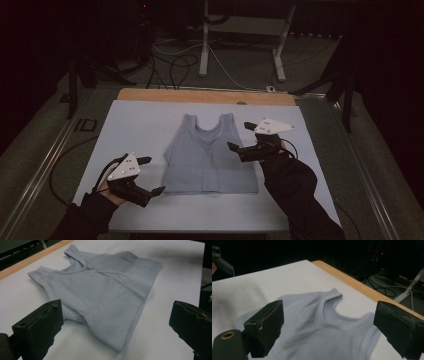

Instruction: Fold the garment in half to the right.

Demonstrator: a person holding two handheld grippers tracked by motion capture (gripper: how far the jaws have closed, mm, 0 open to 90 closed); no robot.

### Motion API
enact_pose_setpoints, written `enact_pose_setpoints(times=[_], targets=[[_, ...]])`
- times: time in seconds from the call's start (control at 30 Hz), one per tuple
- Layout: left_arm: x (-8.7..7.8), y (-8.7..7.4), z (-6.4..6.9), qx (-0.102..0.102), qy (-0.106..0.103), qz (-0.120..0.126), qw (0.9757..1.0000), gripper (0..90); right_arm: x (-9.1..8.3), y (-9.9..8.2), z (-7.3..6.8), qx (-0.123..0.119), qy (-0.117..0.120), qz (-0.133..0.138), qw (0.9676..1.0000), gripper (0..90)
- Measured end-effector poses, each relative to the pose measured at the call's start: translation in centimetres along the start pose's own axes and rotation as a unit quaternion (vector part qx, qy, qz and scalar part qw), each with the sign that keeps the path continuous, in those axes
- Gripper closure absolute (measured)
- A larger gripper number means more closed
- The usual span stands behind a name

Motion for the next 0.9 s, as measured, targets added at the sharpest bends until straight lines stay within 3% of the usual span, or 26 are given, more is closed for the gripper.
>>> enact_pose_setpoints(times=[0.1, 0.23, 0.53, 0.63, 0.9], targets=[[0.3, 0.6, 0.1, 0.002, 0.006, 0.009, 0.9999, 0.5, 1.2, 0.8, 0.0, -0.005, 0.008, 0.000, 1.0000, 9.3], [0.5, 0.6, 0.2, 0.003, 0.005, 0.001, 1.0000, 0.5, 2.6, 1.1, -0.2, 0.004, 0.030, 0.006, 0.9995, 9.3], [1.0, 0.7, 0.3, 0.005, 0.024, -0.009, 0.9996, 0.5, 5.8, 1.2, -0.5, 0.020, 0.056, 0.007, 0.9982, 9.3], [1.3, 0.4, 0.3, -0.003, 0.032, -0.013, 0.9994, 0.5, 6.8, 1.4, -0.4, 0.029, 0.057, 0.009, 0.9979, 9.3], [2.2, 0.1, 0.6, -0.002, 0.032, -0.017, 0.9993, 0.5, 9.6, 1.4, -0.4, 0.021, 0.060, 0.002, 0.9980, 9.3]])
Point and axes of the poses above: each handheld gripper's, and its own axes: x roughly forward along the jaws, y roughly out of its top, z roughly to its right, the point moved 7 cm from there along x, roughly forward along the jaws, and after that the axes turned 14 degrees about z, right-handed, at the moved point
